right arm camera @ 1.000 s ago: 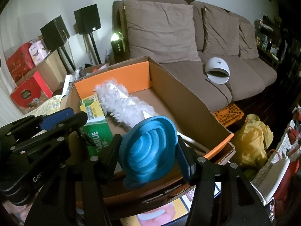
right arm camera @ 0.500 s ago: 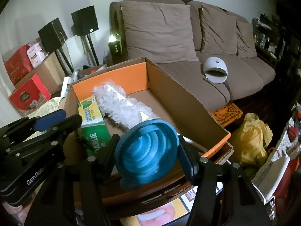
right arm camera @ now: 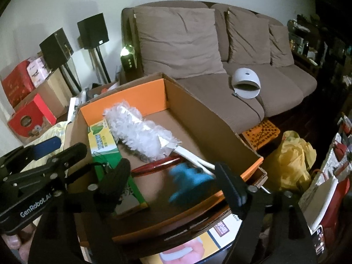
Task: Organize objects
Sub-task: 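Lower the blue funnel into the orange box and open the right gripper, then lift both open grippers out of the box and turn toward the table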
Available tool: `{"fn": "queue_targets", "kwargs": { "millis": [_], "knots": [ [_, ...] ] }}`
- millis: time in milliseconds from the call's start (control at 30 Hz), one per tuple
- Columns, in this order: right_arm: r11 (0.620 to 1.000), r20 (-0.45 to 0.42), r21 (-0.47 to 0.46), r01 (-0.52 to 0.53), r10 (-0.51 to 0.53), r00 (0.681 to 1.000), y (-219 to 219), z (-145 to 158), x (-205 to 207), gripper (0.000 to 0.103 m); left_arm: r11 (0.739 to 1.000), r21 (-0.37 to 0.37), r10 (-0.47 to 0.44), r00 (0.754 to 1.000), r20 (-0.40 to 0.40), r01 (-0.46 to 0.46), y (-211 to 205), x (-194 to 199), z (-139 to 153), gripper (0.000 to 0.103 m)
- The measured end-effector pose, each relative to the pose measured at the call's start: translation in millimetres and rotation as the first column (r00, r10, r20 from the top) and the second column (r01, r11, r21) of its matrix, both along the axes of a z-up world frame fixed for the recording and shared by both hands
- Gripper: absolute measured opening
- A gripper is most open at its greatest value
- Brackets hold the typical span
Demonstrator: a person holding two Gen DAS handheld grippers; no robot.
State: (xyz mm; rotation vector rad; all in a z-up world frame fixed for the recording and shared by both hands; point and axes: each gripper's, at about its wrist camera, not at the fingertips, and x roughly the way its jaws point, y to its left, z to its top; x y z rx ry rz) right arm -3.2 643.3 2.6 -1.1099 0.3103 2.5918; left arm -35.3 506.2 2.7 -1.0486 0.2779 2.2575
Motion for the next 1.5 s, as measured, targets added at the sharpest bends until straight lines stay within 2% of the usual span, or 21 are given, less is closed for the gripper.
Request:
{"fn": "queue_targets", "kwargs": {
  "millis": [433, 733, 933, 1033, 1200, 1333, 1500],
  "knots": [
    [1.000, -0.003, 0.009, -0.006, 0.006, 1.000, -9, 4, 0, 0.082, 0.999, -0.009, 0.049, 0.993, -0.110, -0.050, -29, 7, 19, 0.067],
    [0.997, -0.038, 0.056, -0.044, 0.046, 0.998, -33, 21, 3, 0.082, 0.997, 0.041, 0.074, 0.992, -0.100, -0.070, -74, 5, 32, 0.069],
    [0.995, -0.065, 0.077, -0.066, 0.071, 0.995, -46, 32, 6, 0.083, 0.985, 0.081, 0.161, 0.983, -0.088, -0.154, -139, -3, 38, 0.073],
    [0.993, -0.070, 0.087, -0.075, 0.081, 0.994, -52, 35, 7, 0.083, 0.970, 0.093, 0.233, 0.968, -0.096, -0.224, -178, -13, 47, 0.074],
    [0.992, -0.083, 0.096, -0.087, 0.095, 0.992, -59, 40, 10, 0.083, 0.938, 0.115, 0.341, 0.931, -0.128, -0.328, -257, -18, 57, 0.084],
    [0.989, -0.100, 0.110, -0.100, 0.111, 0.989, -67, 47, 13, 0.083, 0.905, 0.105, 0.421, 0.901, -0.105, -0.411, -326, -18, 51, 0.084],
    [0.985, -0.122, 0.116, -0.126, 0.140, 0.983, -83, 52, 14, 0.083, 0.864, 0.120, 0.498, 0.864, -0.068, -0.489, -388, -24, 45, 0.084]
  ]
}}
